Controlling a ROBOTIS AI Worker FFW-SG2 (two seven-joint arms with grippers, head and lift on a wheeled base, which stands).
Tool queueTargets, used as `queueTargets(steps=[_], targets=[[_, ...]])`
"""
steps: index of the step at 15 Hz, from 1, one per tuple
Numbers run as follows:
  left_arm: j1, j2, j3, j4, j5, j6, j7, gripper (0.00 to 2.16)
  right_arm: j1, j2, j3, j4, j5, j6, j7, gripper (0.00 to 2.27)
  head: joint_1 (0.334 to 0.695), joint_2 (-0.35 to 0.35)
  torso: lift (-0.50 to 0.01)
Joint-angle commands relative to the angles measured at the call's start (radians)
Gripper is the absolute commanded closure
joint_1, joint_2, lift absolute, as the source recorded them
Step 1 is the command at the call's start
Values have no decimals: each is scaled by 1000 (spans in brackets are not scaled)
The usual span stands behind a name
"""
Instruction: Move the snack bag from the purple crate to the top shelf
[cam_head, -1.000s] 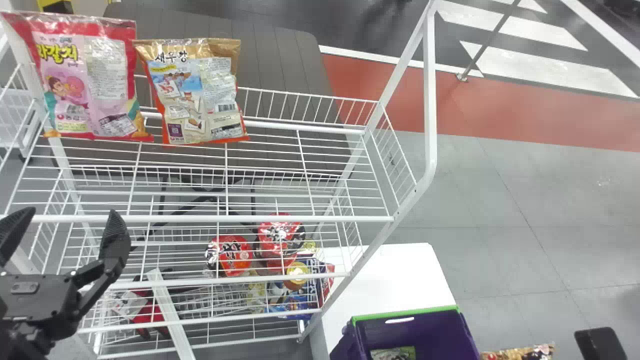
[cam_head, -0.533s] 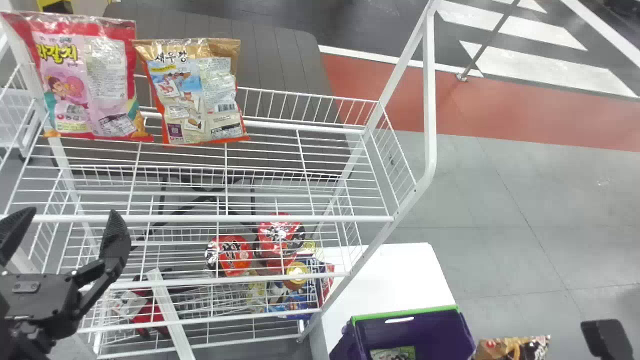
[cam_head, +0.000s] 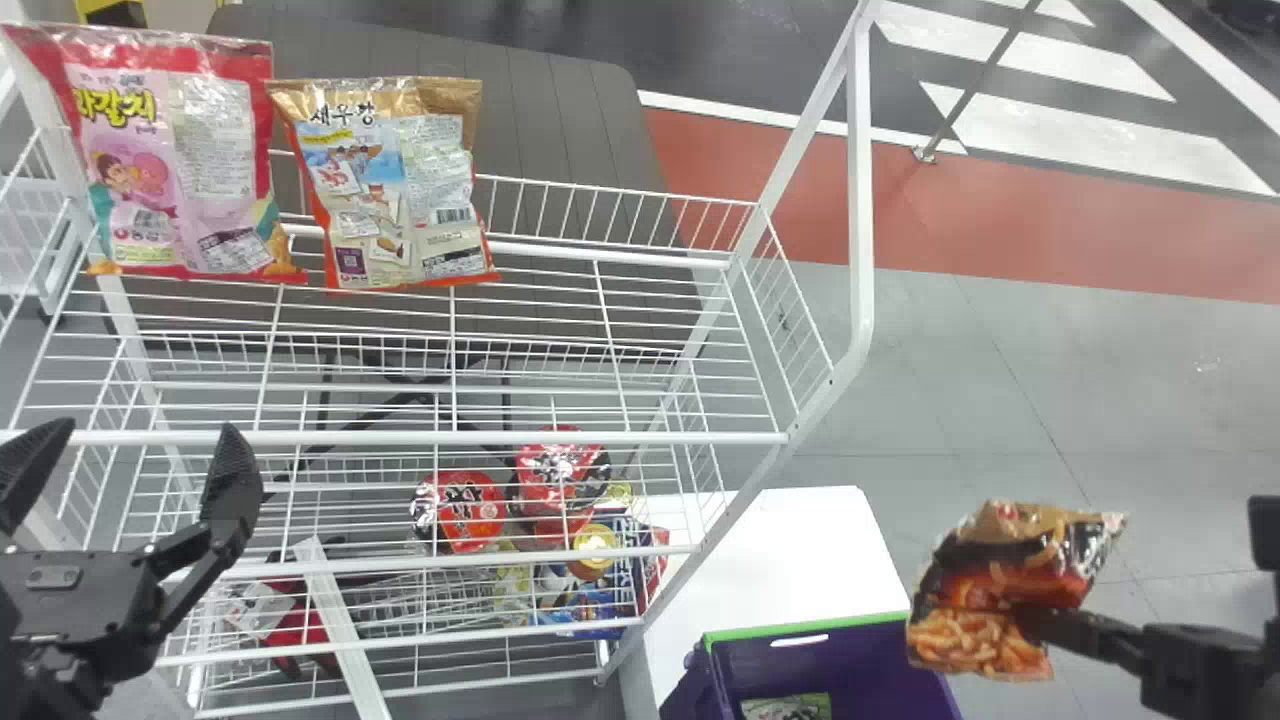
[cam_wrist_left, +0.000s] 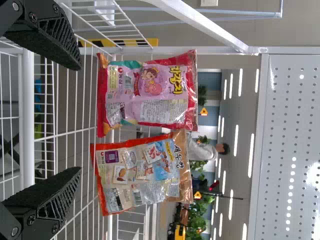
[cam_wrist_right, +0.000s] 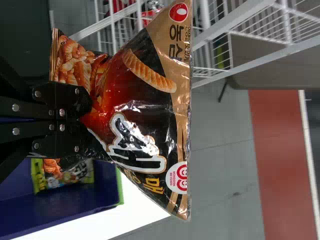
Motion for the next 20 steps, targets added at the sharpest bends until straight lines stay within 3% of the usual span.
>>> queueTargets(steps=[1,7,11,14,16,20], targets=[[3,3,1,-5,0,0,0,103,-9,0,31,-90,-5,106,5,1646,695,-350,0],[3,6,1,-6,0,0,-2,103,-23,-2,70,-293,-59,366,5,1646,695,-350,0],[-4,9,-2,-2,0,3,-5,103,-110,-11,142,-374,-45,368,5,1646,695,-350,0],[-7,9,-2,2,-2,3,-5,103,-192,-15,226,-390,-28,368,5,1646,695,-350,0],[-7,8,-2,3,-3,6,-3,103,-248,-17,332,-390,39,368,5,1646,695,-343,0],[-7,8,-2,6,-3,6,-3,103,-342,-8,536,-371,115,368,5,1646,695,-251,0]])
